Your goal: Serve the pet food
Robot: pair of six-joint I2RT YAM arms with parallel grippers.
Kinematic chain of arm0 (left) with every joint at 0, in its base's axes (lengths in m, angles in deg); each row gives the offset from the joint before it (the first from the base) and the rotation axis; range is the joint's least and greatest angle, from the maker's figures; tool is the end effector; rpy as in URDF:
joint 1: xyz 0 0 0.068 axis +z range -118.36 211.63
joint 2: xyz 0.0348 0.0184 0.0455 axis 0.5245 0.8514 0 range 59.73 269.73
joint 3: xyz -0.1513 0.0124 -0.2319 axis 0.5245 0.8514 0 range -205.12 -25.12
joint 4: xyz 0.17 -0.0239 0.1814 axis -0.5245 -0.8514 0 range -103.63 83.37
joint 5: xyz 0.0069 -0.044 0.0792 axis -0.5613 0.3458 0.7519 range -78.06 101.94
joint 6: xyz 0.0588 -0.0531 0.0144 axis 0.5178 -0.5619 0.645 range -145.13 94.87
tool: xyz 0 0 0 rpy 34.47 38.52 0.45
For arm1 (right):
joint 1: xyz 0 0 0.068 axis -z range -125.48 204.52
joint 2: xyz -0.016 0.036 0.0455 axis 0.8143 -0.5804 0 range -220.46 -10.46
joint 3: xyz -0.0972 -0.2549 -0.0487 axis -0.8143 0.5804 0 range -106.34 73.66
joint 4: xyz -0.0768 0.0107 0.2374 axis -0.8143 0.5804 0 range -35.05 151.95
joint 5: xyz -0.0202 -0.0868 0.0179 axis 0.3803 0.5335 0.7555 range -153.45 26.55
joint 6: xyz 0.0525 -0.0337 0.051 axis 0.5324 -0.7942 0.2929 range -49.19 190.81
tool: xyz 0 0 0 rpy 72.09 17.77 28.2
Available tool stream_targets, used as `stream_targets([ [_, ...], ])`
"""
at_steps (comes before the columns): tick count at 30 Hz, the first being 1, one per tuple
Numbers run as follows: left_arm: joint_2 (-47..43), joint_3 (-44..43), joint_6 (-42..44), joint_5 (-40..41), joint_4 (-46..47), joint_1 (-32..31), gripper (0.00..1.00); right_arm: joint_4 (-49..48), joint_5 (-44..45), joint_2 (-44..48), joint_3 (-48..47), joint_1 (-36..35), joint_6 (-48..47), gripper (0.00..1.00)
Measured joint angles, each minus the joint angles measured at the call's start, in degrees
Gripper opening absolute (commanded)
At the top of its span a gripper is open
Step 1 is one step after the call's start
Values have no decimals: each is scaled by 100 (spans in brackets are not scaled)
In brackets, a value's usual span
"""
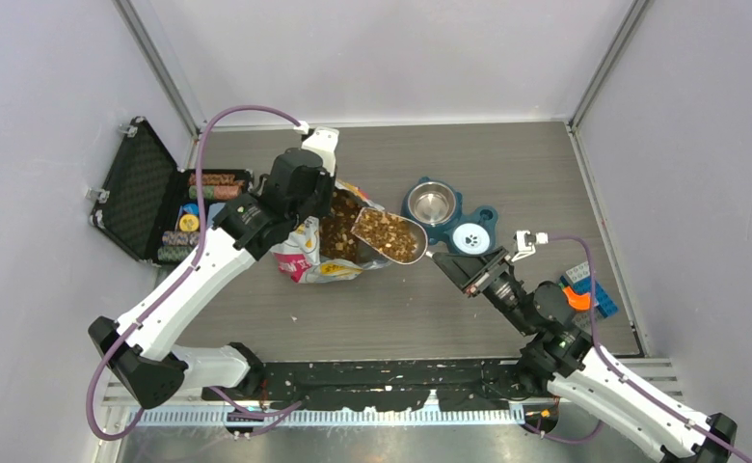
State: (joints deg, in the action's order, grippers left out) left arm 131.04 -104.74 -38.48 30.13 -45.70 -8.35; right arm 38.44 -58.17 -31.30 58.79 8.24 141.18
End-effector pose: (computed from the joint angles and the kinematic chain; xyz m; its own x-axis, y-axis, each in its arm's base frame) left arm 0.2252 -0.1604 0.3891 -0.4747 0.1119 -0.8730 0.3035 0.9519 -0.0430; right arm 0.1067 0.1022 0.2707 -0.5765 0.7542 -0.3145 -0.3398 0.1288 0.9316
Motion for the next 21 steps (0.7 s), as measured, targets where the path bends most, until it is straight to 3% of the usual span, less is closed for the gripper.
stream_targets([
  [21, -170, 85, -13, 15, -24, 15, 0, 1064, 758, 673, -343, 2, -221, 5],
])
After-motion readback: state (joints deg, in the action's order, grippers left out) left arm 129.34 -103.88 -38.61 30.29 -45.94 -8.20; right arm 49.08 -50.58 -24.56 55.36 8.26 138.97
